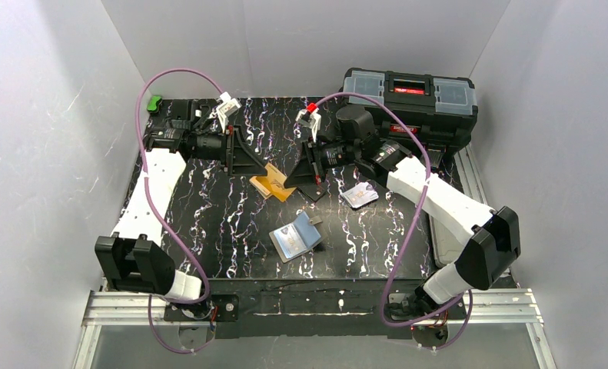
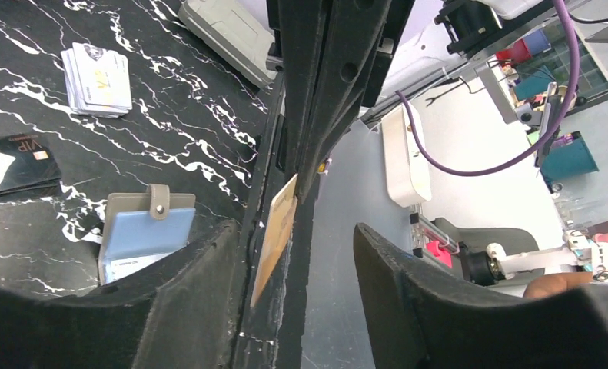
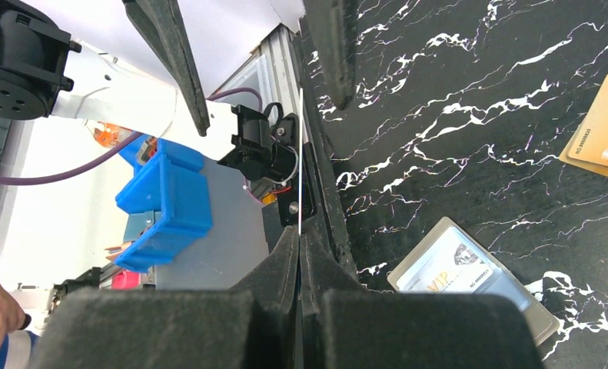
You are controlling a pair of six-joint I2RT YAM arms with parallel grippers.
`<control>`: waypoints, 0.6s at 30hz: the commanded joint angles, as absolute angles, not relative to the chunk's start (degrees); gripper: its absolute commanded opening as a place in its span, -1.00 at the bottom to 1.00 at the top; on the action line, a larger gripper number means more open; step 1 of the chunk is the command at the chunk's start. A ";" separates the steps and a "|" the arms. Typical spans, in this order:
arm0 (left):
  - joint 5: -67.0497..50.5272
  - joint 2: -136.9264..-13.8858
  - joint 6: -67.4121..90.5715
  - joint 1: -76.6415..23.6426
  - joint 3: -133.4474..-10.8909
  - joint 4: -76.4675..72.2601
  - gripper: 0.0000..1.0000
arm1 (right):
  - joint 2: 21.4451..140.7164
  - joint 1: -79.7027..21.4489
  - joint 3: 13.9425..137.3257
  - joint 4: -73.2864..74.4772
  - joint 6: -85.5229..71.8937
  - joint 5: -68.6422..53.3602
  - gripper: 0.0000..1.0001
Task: Put the credit cards into the card holder
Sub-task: Pick up the credit card from the center of the board.
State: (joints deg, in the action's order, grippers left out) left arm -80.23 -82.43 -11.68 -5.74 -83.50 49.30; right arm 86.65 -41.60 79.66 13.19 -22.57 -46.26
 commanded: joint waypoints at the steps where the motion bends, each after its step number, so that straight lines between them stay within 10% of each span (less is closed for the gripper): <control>1: -82.43 -78.72 -10.90 -6.61 -82.30 50.60 0.06 | 84.66 -41.57 79.98 10.71 -23.37 -46.08 -0.97; 15: -83.73 -77.65 -10.45 -7.89 -81.56 51.06 -1.00 | 83.46 -41.70 78.44 4.66 -26.50 -48.89 -0.97; 18: -84.30 -77.55 -9.86 -8.03 -81.62 51.11 -1.00 | 83.17 -41.83 78.02 4.15 -25.85 -50.74 -0.62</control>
